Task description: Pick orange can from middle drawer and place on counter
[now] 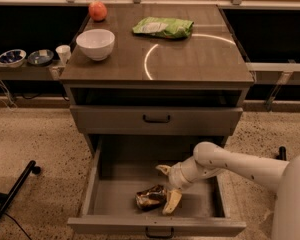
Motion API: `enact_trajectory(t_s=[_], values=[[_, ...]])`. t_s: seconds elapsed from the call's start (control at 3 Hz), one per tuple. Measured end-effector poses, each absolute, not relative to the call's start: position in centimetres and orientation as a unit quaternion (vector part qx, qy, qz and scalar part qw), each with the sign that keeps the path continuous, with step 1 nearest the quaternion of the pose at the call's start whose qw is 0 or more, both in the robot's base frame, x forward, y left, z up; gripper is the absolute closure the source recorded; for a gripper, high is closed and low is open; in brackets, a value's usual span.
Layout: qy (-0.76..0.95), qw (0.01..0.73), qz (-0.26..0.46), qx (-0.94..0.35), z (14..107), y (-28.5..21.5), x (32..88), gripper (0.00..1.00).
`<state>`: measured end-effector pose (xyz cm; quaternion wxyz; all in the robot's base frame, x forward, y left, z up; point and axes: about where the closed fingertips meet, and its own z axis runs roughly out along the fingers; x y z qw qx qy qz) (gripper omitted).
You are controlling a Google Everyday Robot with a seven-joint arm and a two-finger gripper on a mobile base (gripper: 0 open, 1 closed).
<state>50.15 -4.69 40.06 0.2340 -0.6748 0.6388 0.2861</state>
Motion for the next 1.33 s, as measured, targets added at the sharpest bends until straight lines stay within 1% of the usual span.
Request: enact_trajectory(t_s=[0.33,0.67,1.0,1.33], values=[[0.62,0.265,0.29,-0.679,37.7,-3.5,49.9,0.19],[0.585,0.289,0.278,-0.705,36.6,-1.9,49.6,0.32],[0.56,0.303,0.27,-0.722,35.9,-0.9,49.3,0.5],[0.541,0.327,0.27,-0.726,36.4,-0.6,49.1,0.73]])
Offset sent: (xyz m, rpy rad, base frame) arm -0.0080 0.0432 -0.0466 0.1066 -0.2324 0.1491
